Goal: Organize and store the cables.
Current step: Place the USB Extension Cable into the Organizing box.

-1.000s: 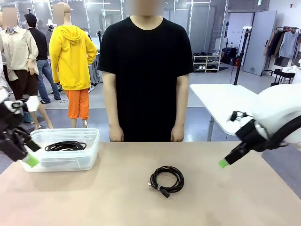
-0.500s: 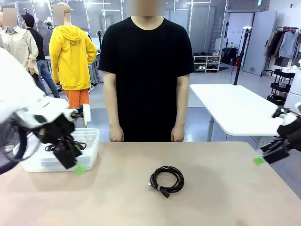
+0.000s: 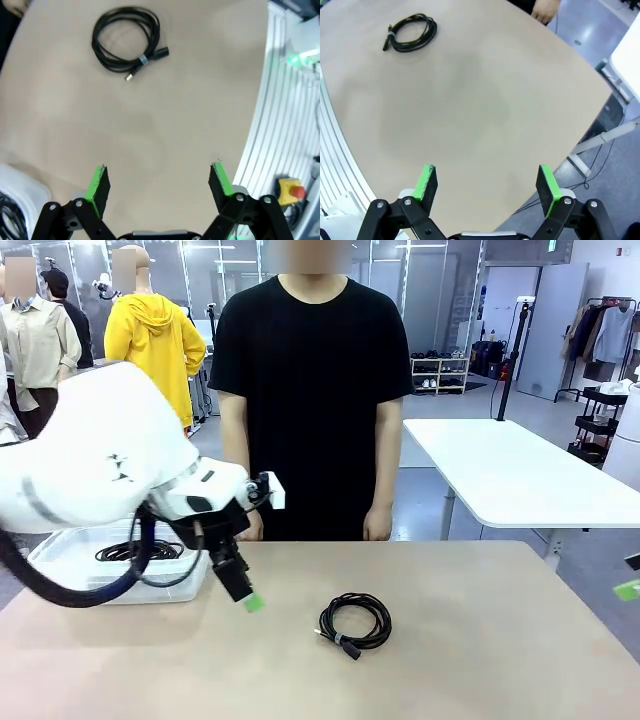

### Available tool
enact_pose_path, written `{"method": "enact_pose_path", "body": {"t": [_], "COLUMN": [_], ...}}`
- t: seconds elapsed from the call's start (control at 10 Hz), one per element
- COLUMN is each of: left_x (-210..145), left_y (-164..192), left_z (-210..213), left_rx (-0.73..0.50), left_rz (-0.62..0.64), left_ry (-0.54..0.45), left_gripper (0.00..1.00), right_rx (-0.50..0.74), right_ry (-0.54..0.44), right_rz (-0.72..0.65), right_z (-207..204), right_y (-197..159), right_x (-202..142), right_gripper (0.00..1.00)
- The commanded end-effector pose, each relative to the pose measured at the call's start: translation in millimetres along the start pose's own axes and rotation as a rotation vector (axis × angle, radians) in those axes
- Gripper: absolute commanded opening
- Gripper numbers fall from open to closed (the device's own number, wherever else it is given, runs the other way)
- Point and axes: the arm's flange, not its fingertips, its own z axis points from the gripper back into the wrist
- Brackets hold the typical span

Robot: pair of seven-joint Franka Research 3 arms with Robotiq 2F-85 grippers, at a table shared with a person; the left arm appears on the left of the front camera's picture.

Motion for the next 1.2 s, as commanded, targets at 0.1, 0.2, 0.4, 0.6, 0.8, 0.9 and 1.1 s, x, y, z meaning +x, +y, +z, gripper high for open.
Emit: {"method": "enact_pose_path", "body": {"t": [0.1, 0.2, 0.4, 0.6, 0.8, 0.9, 1.1], "left_x": [54.7, 72.0, 97.5, 115.4, 104.5, 104.5, 104.5], "left_y": [22.6, 25.4, 28.4, 31.0, 26.8, 26.8, 26.8], "left_z": [-30.9, -36.7, -48.8, -61.4, -56.7, -56.7, -56.7], "left_rx": [0.056, 0.067, 0.093, 0.1, 0.084, 0.084, 0.084], "left_rz": [0.023, 0.011, 0.033, 0.046, 0.026, 0.026, 0.026], "left_ry": [0.042, 0.042, 0.057, 0.079, 0.056, 0.056, 0.056], "left_gripper": [1.0, 1.0, 1.0, 1.0, 1.0, 1.0, 1.0], "right_rx": [-0.027, -0.012, 0.026, 0.06, 0.034, 0.034, 0.034], "right_ry": [-0.071, -0.099, -0.18, -0.222, -0.157, -0.157, -0.157], "right_rz": [0.033, 0.048, 0.081, 0.077, 0.059, 0.059, 0.059], "right_z": [-13.4, -13.0, -12.0, -18.4, 47.0, 47.0, 47.0], "right_y": [135.1, 139.1, 143.2, 140.1, 5.8, 5.8, 5.8], "right_x": [-78.8, -84.8, -93.8, -91.8, -55.0, -55.0, -55.0], "right_gripper": [1.0, 1.0, 1.0, 1.0, 1.0, 1.0, 1.0]}}
